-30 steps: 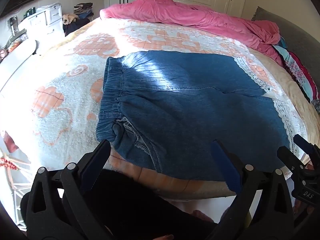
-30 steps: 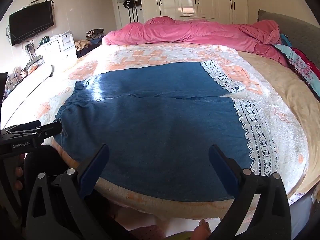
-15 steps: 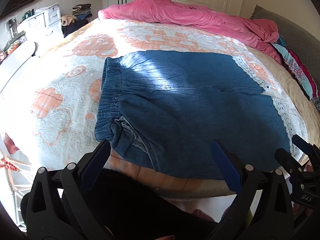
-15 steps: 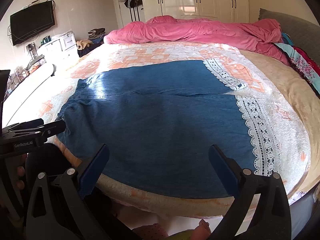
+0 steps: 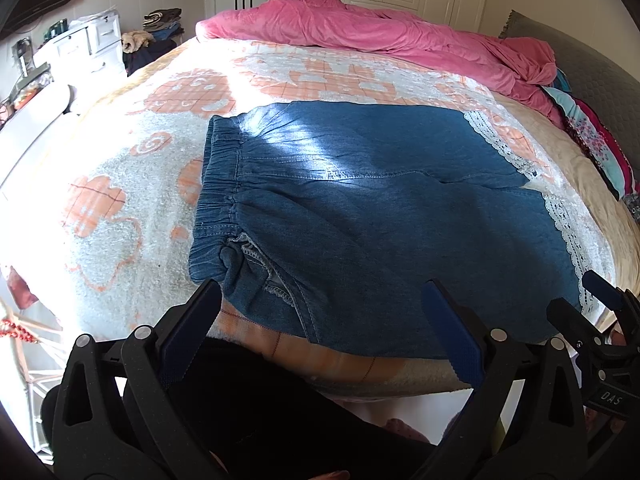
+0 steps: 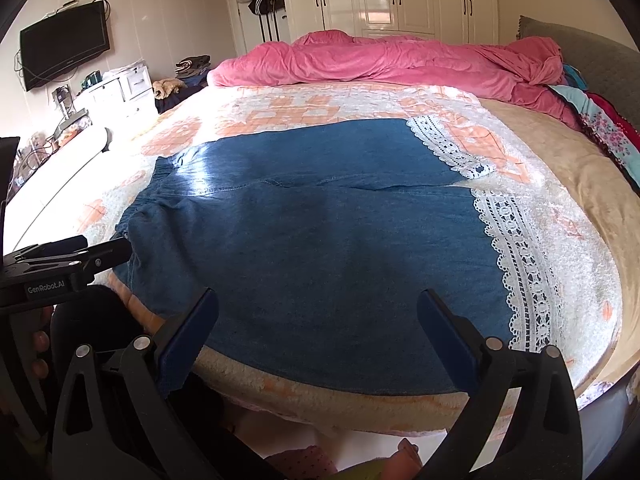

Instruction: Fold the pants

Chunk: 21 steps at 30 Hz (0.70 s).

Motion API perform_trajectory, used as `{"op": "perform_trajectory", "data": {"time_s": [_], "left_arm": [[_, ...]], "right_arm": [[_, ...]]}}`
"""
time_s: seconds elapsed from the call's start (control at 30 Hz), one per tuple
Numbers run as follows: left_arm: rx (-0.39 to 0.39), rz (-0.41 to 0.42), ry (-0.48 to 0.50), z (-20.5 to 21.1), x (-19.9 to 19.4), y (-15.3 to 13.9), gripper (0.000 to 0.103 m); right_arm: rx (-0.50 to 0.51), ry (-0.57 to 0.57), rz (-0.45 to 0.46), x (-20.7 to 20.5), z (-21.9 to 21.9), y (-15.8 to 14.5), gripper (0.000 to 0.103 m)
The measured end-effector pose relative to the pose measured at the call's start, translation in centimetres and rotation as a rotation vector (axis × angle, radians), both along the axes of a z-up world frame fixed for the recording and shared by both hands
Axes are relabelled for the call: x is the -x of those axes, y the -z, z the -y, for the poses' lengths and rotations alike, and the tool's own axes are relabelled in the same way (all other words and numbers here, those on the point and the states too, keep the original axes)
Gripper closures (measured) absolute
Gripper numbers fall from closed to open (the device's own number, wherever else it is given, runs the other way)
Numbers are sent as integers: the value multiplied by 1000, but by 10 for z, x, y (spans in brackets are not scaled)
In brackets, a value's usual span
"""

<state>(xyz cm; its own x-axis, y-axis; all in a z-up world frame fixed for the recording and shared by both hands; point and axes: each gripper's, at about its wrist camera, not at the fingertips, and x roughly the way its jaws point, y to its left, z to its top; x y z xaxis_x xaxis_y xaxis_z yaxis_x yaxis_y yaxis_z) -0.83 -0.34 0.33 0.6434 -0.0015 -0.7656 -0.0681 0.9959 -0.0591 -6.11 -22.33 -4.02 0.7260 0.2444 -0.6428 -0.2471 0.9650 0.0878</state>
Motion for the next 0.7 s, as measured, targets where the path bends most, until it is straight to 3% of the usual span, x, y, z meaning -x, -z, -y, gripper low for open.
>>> {"op": "perform_trajectory", "data": {"time_s": [0.7], "left_arm": [[-1, 9, -2, -1, -1, -4, 9]], "right_arm": [[6, 1, 3, 1, -2, -1, 4]]}}
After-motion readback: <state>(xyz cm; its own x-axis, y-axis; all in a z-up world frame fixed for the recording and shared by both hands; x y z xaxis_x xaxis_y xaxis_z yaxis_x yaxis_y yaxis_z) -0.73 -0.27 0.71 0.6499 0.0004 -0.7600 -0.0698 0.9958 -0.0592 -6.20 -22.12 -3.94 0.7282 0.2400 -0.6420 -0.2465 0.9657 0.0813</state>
